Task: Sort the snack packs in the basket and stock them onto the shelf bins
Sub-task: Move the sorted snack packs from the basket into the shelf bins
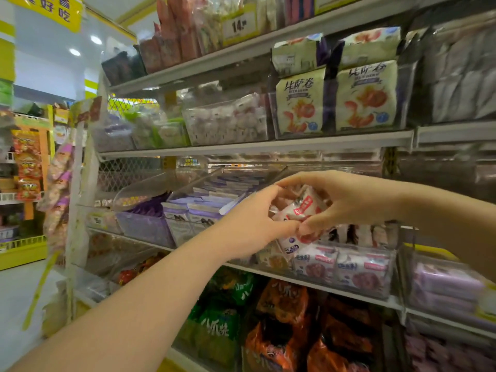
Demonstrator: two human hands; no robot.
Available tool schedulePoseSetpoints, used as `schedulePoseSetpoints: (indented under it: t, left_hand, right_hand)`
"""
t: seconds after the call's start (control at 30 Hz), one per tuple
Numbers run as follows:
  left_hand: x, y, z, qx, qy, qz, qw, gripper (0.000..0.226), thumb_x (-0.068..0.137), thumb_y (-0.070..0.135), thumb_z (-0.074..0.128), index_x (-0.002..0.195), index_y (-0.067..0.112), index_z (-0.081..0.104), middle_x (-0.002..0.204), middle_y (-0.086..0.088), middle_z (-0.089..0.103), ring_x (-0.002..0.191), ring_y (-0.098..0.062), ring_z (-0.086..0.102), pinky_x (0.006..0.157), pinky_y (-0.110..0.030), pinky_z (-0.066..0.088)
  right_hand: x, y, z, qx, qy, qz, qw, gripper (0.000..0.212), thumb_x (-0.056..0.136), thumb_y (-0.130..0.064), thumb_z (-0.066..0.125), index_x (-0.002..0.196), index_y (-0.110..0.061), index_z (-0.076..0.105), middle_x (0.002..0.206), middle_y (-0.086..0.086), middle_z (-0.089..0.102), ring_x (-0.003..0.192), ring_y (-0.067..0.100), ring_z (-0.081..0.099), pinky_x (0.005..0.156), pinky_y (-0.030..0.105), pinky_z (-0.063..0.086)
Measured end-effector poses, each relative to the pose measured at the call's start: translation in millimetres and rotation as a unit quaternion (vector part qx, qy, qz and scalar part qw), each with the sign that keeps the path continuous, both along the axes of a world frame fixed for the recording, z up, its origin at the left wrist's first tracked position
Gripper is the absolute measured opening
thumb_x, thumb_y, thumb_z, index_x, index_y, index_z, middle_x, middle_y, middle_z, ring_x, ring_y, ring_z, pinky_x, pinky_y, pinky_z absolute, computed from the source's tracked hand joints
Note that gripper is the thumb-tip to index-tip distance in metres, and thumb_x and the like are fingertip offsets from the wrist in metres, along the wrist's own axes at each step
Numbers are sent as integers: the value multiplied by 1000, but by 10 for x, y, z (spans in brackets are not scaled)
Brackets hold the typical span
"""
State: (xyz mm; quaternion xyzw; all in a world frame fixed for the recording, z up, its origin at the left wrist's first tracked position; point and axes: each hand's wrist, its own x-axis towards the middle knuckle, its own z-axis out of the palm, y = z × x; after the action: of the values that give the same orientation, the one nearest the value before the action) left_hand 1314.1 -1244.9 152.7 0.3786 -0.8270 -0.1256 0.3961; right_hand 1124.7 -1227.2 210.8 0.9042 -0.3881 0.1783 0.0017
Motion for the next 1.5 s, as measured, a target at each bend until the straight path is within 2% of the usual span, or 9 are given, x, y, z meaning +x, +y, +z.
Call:
schedulePoseSetpoints:
  t: [0.2,0.37,0.53,0.67,0.77,0.93,1.07,1.37,1.5]
  left_hand:
    - [-173,-219,-29,-92,86,47,991,38,85,40,68,118,36,51,110,21,53,101,8,52,78,-10,43]
    - [-73,-418,-321,-113,-154,178,965,59,97,41,47,150,31,23,155,11,25,143,-12,21,117,-46,20]
    - [-48,-532,-566,-91,-234,196,948,70,98,50,37,152,33,-3,160,15,-5,147,-11,-8,118,-49,-3]
    - [-27,-556,-580,-108,-234,196,946,69,99,48,36,152,34,-5,160,16,-7,147,-10,-9,117,-49,-3]
    - [-14,-559,-605,-114,-232,192,947,68,99,48,37,151,35,-5,159,18,-6,146,-8,-9,117,-49,-3]
    - [-19,-546,-611,-113,-228,191,948,69,99,47,38,152,34,-5,159,18,-5,147,-9,-8,118,-50,0]
    - [-20,-531,-621,-109,-228,192,948,69,99,47,37,152,34,-6,159,18,-8,146,-8,-11,118,-48,-2]
    - [-96,-548,-711,-132,-223,219,941,72,100,47,35,152,27,-12,160,10,-13,146,-14,-16,118,-48,-2]
    - [-93,-553,-736,-136,-226,223,938,74,100,46,35,151,27,-16,160,9,-17,146,-15,-20,118,-50,-3]
  right_hand:
    - [-281,-115,20,-87,-55,-82,991,47,75,-32,78,119,-34,60,79,-24,67,70,-9,62,62,12,51]
    - [-220,-402,-283,-59,-96,-145,983,41,76,-37,76,113,-30,62,69,-16,65,58,-11,59,45,8,41]
    - [-177,-571,-464,-111,-129,-178,969,43,79,-40,72,119,-26,64,105,-6,66,86,5,59,72,20,52]
    - [-205,-569,-544,-133,-172,-170,961,35,80,-35,73,112,-29,62,83,-19,56,74,-3,55,55,9,42]
    - [-253,-554,-555,-123,-197,-172,957,32,80,-32,74,105,-35,55,96,-13,55,79,-3,53,54,9,42]
    - [-209,-457,-623,-104,-22,-178,978,32,87,-32,65,110,-43,47,109,-14,37,92,5,42,70,16,40]
    - [-252,-310,-563,-134,59,-212,966,30,95,-45,47,124,-41,54,120,-12,48,105,13,52,87,32,49]
    - [-112,-409,-775,-187,-43,-183,964,29,95,-28,55,123,-30,62,118,-11,55,100,8,52,82,18,40]
    - [-145,-371,-804,-332,66,-202,919,28,93,-41,51,116,-35,66,115,-5,61,105,22,52,84,38,47]
